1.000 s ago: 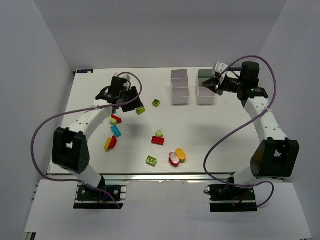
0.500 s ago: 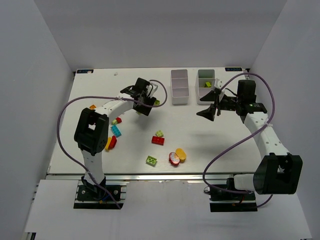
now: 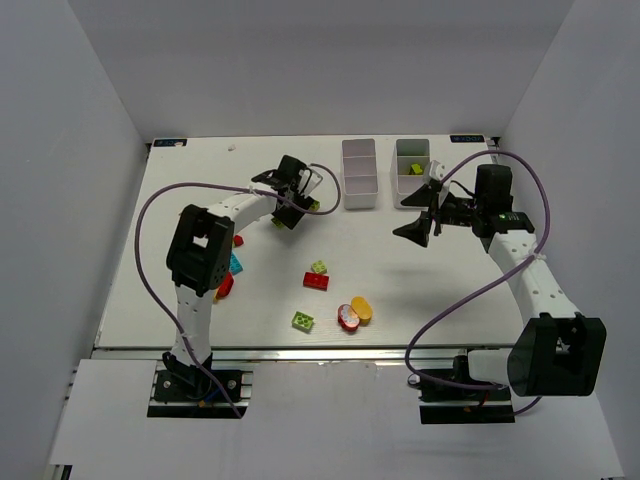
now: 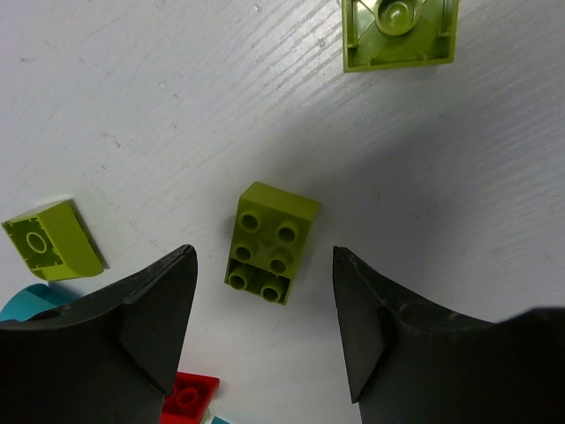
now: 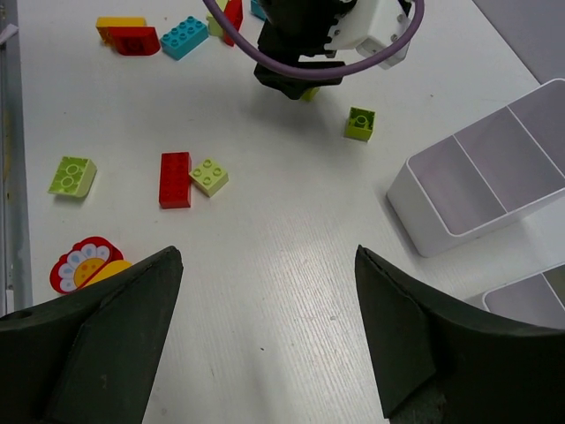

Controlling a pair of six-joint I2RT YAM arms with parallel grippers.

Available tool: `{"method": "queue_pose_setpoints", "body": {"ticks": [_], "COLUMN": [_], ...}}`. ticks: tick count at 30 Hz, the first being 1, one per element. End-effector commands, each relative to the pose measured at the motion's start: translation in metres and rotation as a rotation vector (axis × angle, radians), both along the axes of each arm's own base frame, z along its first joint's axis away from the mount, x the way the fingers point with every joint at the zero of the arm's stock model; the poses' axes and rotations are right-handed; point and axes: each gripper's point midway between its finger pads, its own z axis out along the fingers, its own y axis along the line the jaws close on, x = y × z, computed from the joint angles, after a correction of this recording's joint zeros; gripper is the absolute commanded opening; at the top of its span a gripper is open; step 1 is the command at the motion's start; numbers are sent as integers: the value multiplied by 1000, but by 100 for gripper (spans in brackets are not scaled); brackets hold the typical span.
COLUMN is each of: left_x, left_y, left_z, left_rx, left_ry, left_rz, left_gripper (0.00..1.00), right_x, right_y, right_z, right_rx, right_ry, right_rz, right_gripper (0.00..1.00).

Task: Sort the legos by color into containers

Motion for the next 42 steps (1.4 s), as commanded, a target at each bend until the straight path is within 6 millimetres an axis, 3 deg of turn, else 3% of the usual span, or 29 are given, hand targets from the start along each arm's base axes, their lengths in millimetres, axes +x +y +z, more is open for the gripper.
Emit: {"method": "queue_pose_setpoints", "body": {"ticks": [1, 13, 16, 17, 22, 26, 30, 34, 36, 38, 39, 40, 42], "left_x": [13, 16, 11, 10, 5, 4, -7, -38, -52, -59, -67, -78, -82], "left_y": [-4, -5, -3, -3, 0, -8, -37, -79, -90, -98, -104, -102, -106], "left_z": [18, -9, -13, -14, -11, 19, 82, 136, 146, 187, 197, 196, 213], "left_rx": [-9, -29, -56, -66, -115, -245, -586, -1013, -1213, -1404, -1507, -1558, -1690], "left_ry": [-53, -7, 23, 29, 38, 16, -11, 53, 119, 91, 154, 173, 212], "left_rz": [-23, -18, -8, -4, 48, 122, 228, 281, 391, 366, 430, 459, 534], "left_gripper": [72, 69, 51, 35, 12, 7, 0, 0, 0, 0, 0, 0, 0], "right_x": [-2, -4, -6, -7, -10, -14, -18, -11, -9, -4, -1, 3, 13], "right_y": [-1, -2, -2, -2, -2, -1, 5, 24, 32, 42, 46, 52, 60], "right_z": [10, 14, 15, 15, 16, 18, 11, 15, 22, 29, 34, 34, 47], "right_rx": [7, 4, 5, 5, 11, 28, 52, 46, 80, 92, 100, 109, 147], "right_ry": [-41, -52, -57, -53, -49, -12, 87, 138, 167, 137, 135, 164, 133], "right_rz": [-8, -15, -17, -19, -19, -31, -72, -151, -191, -243, -263, -332, -395], "right_gripper": [84, 85, 85, 85, 85, 85, 89, 89, 89, 88, 88, 89, 89]}}
